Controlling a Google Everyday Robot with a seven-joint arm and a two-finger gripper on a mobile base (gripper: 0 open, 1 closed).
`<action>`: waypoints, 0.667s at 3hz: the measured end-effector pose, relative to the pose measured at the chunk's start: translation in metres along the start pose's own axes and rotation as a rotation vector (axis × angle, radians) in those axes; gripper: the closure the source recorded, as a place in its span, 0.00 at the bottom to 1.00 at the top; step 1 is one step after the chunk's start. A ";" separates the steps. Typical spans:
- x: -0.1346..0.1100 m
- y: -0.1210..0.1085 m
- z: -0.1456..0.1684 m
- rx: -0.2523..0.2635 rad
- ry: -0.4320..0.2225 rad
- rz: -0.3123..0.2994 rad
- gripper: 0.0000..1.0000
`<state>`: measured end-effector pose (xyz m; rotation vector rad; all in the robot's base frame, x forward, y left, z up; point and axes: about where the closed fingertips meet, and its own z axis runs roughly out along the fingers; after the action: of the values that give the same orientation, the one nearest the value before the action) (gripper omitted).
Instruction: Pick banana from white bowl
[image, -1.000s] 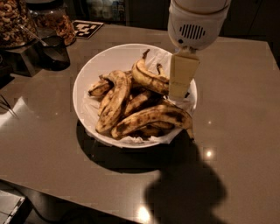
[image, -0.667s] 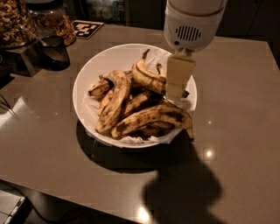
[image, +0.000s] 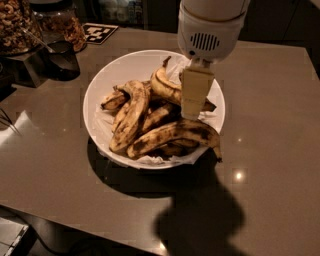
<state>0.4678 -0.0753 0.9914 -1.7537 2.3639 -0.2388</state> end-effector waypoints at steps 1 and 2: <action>-0.008 0.005 0.001 -0.004 0.002 -0.031 0.27; -0.014 0.009 0.006 -0.017 0.005 -0.059 0.30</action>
Offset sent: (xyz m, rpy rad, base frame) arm -0.0379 -0.0073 -0.0234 -0.1360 0.1994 0.0577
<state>0.4653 -0.0592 0.9840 -1.8341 2.3268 -0.2321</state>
